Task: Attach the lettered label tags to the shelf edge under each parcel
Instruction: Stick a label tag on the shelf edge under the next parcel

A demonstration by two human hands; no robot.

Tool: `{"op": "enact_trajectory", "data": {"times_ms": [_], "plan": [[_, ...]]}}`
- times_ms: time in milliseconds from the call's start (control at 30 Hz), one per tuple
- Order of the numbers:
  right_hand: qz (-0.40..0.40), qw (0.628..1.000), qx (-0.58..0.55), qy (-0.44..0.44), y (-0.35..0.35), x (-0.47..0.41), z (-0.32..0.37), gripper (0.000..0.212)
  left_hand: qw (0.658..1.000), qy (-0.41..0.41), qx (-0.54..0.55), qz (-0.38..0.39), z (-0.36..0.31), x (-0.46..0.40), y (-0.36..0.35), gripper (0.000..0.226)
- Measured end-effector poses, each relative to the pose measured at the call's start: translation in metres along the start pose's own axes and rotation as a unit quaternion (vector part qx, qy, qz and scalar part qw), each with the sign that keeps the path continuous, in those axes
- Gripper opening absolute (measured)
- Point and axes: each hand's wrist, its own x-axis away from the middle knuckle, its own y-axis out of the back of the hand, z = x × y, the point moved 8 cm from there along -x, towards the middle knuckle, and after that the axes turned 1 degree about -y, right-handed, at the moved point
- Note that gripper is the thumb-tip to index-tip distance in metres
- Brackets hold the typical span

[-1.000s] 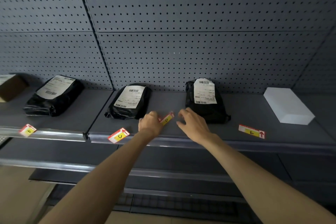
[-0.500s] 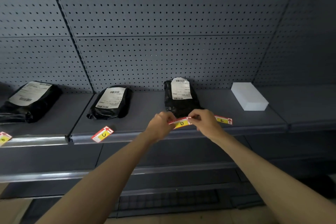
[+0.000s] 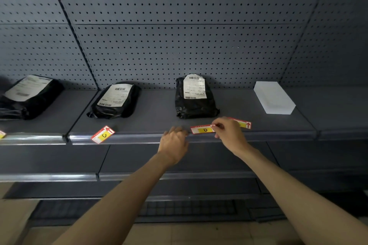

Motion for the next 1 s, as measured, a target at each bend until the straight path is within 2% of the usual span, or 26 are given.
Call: {"op": "enact_trajectory", "data": {"times_ms": [400, 800, 1000], "plan": [[0.027, 0.999, -0.008, 0.018, -0.019, -0.016, 0.008, 0.009, 0.999, -0.015, -0.016, -0.031, -0.003, 0.002, 0.0, 0.032], [0.062, 0.991, 0.106, 0.057, -0.041, -0.023, 0.01, 0.019, 0.999, -0.023, 0.011, -0.047, 0.002, 0.003, -0.001, 0.031], [0.063, 0.987, 0.134, 0.06, -0.034, -0.02, 0.013, 0.019, 0.999, -0.035, 0.014, -0.01, -0.001, -0.005, 0.002, 0.028]]}}
